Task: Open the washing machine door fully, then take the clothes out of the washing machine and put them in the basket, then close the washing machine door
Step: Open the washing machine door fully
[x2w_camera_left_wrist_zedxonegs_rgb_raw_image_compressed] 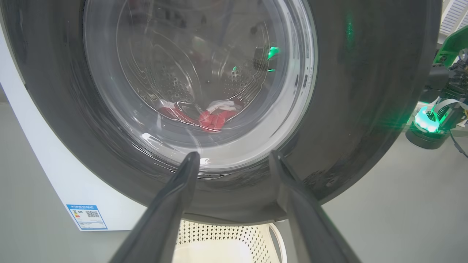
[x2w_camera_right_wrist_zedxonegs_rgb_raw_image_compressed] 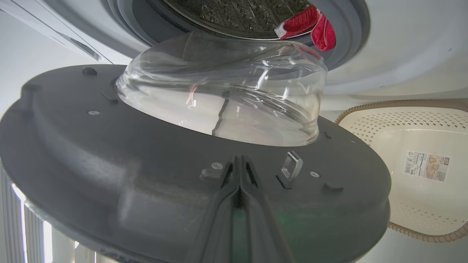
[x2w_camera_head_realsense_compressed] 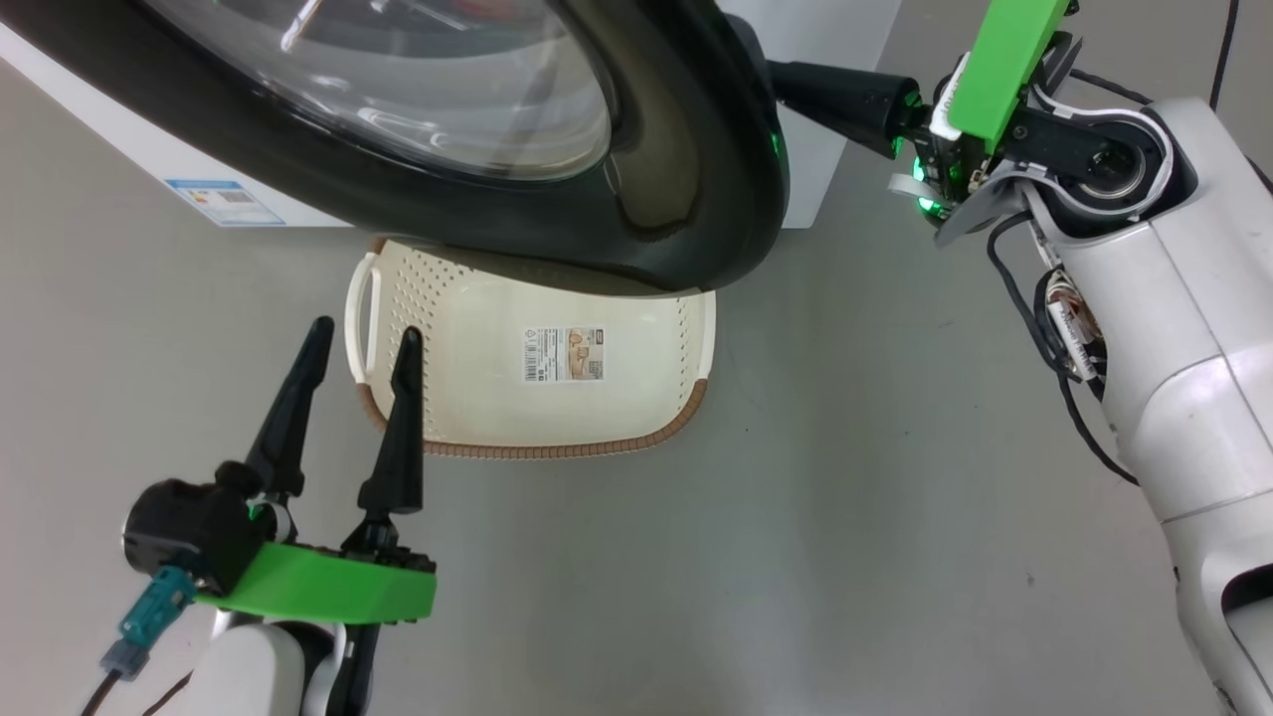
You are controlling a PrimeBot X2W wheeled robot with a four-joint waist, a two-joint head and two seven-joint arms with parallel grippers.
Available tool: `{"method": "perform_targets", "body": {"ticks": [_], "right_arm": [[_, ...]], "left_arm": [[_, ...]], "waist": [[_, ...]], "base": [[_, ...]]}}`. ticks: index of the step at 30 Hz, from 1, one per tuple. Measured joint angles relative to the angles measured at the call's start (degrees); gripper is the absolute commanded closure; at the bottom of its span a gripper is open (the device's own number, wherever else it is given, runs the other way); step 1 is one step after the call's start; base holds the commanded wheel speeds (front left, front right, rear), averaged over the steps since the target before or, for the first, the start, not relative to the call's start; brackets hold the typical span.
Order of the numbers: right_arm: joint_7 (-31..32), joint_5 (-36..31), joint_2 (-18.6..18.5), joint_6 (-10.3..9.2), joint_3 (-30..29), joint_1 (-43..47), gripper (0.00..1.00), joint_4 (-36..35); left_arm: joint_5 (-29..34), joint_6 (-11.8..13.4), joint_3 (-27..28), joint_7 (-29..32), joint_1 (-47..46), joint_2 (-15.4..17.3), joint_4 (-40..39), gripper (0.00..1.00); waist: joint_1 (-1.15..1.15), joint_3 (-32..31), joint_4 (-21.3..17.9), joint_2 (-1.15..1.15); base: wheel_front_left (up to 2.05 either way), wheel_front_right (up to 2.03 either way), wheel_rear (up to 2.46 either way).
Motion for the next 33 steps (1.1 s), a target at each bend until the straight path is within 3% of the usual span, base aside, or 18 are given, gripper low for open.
{"method": "perform_targets", "body": {"ticks": [1,2,3,4,5,6,15,21,26,29,33], "right_arm": [[-0.65,-0.09,0.07,0.00,-0.13,0.10,1.00,0.00],[-1.63,-0.54,0.18,0.00,-0.26,0.18,0.68,-0.01],[-2.96,-1.08,0.32,0.00,-0.44,0.34,0.51,-0.03],[-4.59,-1.58,0.42,0.00,-0.66,0.67,0.09,-0.11],[-6.22,-2.01,0.47,0.00,-0.87,1.09,0.09,-0.16],[-7.56,-2.60,0.47,0.00,-1.05,1.57,0.00,-0.30],[-23.50,-8.43,-0.68,0.00,-2.50,8.10,0.00,-7.03],[-41.45,-20.38,-4.69,0.01,3.21,13.99,0.00,-12.70],[-57.04,-30.20,-7.10,0.01,8.77,17.91,0.00,-10.94],[-60.17,-39.62,-7.60,0.01,8.54,19.89,0.00,-8.22],[-60.41,-51.90,-6.12,0.01,0.62,23.23,0.00,-12.14]], "left_arm": [[0.00,0.01,0.07,-0.01,0.01,0.00,0.01,0.00],[-0.01,0.00,0.15,0.00,0.01,0.00,0.01,0.00],[-0.01,0.00,0.25,0.00,0.02,0.00,0.01,0.00],[-0.01,0.00,0.33,0.00,0.02,0.00,0.02,0.00],[-0.01,0.01,0.42,-0.01,0.03,0.00,0.02,0.00],[-0.01,0.00,0.51,0.00,0.03,0.00,0.03,0.00],[-0.01,0.00,1.87,-0.01,1.13,-0.01,0.48,0.00],[0.00,0.01,2.90,0.00,1.31,-0.02,0.70,0.00],[0.10,0.00,3.57,-0.01,1.35,-0.04,0.71,0.00],[0.38,0.00,4.19,-0.01,1.63,-0.09,0.37,0.00],[0.54,0.00,4.38,0.00,2.05,-0.23,-0.25,0.00]], "waist": [[0.00,-0.03,-0.04,0.00],[0.00,-0.07,-0.09,0.00],[0.00,-0.10,-0.15,0.00],[0.00,-0.13,-0.22,0.00],[0.00,-0.17,-0.30,0.00],[0.00,-0.21,-0.38,0.00],[0.00,-1.00,-1.50,0.00],[0.00,-1.73,-2.42,0.00],[0.00,-2.46,-2.97,0.00],[0.00,-2.92,-3.42,0.00],[0.00,-2.77,-3.70,0.00]], "base": [[0.00,0.00,0.00],[0.00,0.00,0.00],[0.00,0.00,0.00],[0.00,0.00,0.00],[0.00,0.00,0.00],[0.00,0.00,0.00],[0.00,0.00,0.00],[0.00,0.00,0.00],[0.00,0.00,0.00],[0.00,0.00,0.00],[0.00,0.00,0.00]]}}
